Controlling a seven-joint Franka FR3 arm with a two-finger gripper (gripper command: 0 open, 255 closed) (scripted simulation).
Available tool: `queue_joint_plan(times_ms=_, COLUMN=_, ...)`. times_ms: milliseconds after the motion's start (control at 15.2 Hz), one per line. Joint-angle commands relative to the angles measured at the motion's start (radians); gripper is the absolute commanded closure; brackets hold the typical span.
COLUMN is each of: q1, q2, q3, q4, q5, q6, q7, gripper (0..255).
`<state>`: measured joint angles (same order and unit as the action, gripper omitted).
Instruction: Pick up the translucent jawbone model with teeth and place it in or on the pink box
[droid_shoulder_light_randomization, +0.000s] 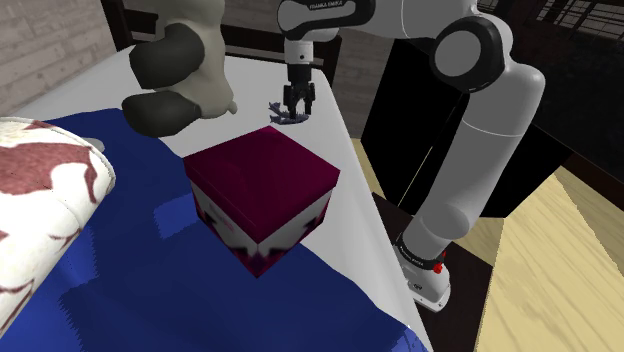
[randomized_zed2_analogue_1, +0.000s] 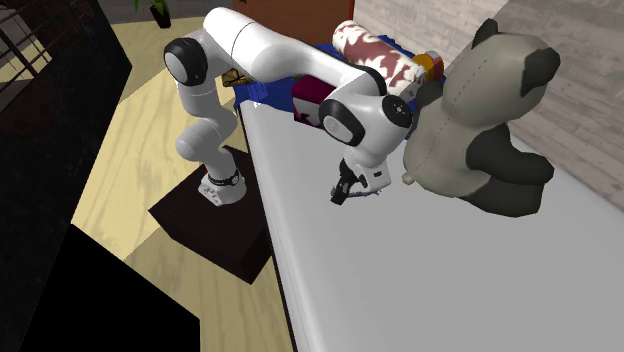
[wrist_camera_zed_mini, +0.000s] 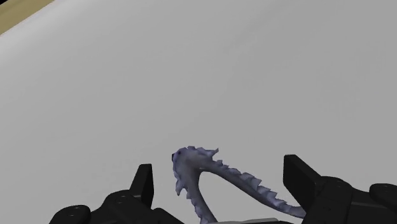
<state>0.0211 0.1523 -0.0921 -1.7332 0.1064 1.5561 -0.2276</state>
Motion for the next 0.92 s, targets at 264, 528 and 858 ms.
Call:
queue_joint_plan(times_ms=264, q1=0.0, q2=-0.001, q3=0.0, q4=-0.004, q5=0.0, q6=0.003, q7=0.0, gripper=0)
queue_joint_plan(times_ms=528, q1=0.0, q2=-0.001, q3=0.0, q4=-0.004, q5=0.0, q6=0.002, q7=0.0, gripper=255)
queue_joint_plan(times_ms=858, q1=0.0, q2=-0.001, q3=0.0, q4=-0.004, q5=0.0, q6=0.002, q7=0.0, gripper=255)
